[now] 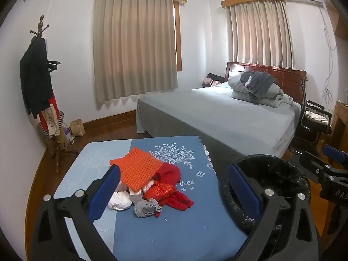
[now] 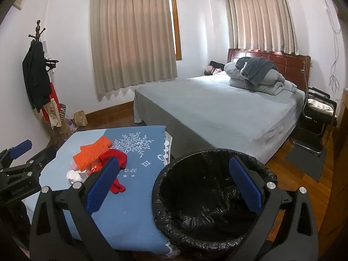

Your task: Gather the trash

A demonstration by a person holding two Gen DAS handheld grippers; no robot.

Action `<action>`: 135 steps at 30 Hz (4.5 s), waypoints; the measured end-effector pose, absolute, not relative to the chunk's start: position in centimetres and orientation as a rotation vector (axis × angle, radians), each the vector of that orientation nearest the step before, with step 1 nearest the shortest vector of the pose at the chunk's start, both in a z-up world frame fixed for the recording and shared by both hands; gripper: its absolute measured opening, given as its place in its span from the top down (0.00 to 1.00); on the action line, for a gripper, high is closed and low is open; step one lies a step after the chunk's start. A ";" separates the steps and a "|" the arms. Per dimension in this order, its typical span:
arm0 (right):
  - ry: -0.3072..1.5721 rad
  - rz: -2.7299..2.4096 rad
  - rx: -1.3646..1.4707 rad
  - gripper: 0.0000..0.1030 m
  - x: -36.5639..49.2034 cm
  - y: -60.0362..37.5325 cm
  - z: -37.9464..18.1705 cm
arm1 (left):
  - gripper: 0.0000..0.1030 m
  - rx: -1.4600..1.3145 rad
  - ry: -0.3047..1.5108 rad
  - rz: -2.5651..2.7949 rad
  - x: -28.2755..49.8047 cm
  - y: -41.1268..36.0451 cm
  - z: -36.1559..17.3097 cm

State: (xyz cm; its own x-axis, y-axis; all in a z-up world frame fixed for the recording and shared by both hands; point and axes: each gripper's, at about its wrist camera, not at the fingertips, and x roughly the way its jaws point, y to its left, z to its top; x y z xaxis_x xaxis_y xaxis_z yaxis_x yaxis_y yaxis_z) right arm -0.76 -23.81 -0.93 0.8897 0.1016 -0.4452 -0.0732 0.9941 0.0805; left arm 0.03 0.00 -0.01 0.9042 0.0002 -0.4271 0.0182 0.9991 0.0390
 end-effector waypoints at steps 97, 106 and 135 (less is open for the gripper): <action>0.482 0.145 0.088 0.05 2.3 -20.9 -3.1 | 0.06 0.028 0.448 0.037 1.1 2.9 -2.2; 0.507 0.205 0.046 0.05 6.9 -16.6 -7.6 | 0.06 0.018 0.489 0.147 3.1 8.9 -6.2; 0.748 0.519 -0.047 0.74 16.4 -3.0 -16.7 | 0.06 -0.003 0.645 0.225 9.0 16.7 -14.5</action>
State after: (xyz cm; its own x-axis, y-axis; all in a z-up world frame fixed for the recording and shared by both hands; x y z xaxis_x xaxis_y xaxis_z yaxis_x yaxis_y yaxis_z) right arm 16.44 -3.02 -16.71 0.6137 0.4337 -0.6598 -0.4666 0.8733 0.1400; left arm 9.00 16.70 -14.48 0.7754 0.2073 -0.5965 -0.2092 0.9756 0.0672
